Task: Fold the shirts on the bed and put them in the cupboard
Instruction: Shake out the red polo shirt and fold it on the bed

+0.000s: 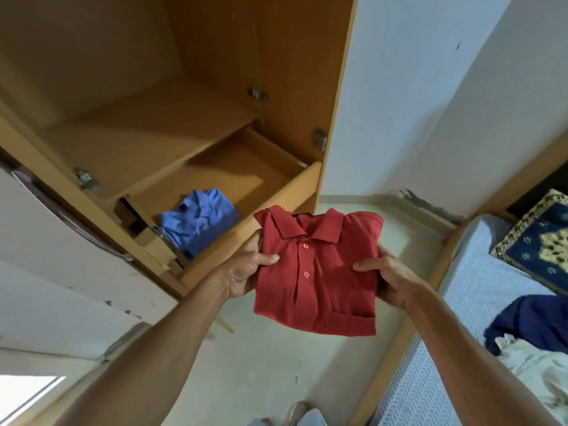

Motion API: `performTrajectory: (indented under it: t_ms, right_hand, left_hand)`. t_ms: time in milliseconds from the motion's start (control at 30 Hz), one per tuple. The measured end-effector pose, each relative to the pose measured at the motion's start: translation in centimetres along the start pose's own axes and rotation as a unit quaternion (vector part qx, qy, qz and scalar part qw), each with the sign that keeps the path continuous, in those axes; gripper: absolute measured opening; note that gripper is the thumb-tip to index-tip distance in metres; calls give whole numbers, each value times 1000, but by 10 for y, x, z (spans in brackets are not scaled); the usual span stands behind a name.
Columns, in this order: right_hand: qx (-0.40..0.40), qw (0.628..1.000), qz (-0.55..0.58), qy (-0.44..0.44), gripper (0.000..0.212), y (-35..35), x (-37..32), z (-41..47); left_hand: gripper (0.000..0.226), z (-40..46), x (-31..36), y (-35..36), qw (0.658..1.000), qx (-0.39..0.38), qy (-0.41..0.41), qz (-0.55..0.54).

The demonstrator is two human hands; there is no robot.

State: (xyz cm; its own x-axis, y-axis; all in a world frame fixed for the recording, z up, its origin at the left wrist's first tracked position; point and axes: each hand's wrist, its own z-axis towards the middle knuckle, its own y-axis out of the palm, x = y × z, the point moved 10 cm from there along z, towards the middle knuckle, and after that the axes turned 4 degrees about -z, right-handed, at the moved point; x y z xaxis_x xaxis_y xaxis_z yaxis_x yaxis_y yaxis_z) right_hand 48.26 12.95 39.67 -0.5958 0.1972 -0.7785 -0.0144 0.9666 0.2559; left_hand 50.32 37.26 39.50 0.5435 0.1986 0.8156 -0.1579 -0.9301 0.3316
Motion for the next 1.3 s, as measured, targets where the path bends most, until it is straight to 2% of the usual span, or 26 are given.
performTrajectory:
  t_ms: [167,300,467,600,667,767,833,933,1100,1233,1300]
  right_hand:
    - [-35,998,-46,-8,68,9,-43,28]
    - [-62,995,-74,4,77,25,-67,63]
    - [-113,985,-131,21,77,60,-99,137]
    - [-148,975,-158,44,84,106,-118,211]
    - [-173,967,-176,61,90,135,-124,245]
    - [-215,951,-212,72,81,174,-126,287]
    - [-235,939,-231,95,69,203,-123,314]
    - [-254,921,-263,134,61,237,-109,339]
    - [-320,881,-270,219,70,291,-71,380]
    - [-347,848,-297,269,76,316,-36,399]
    - [-363,829,-319,282,73,320,-15,407]
  left_hand:
    - [56,10,27,-3,999,27,17,-1]
    - [60,31,45,-29,998,57,33,-5]
    - [57,66,75,-82,990,116,48,63]
    - [78,89,96,-142,979,194,34,56]
    - [81,99,99,-173,972,231,27,32]
    - [83,102,101,-208,958,282,20,45]
    - [79,102,101,-230,946,316,15,68]
    - [76,93,96,-255,922,381,26,57]
    - [76,80,76,-289,879,470,-56,60]
    - [76,64,71,-315,811,559,-97,144]
    - [77,62,54,-326,798,568,-131,154]
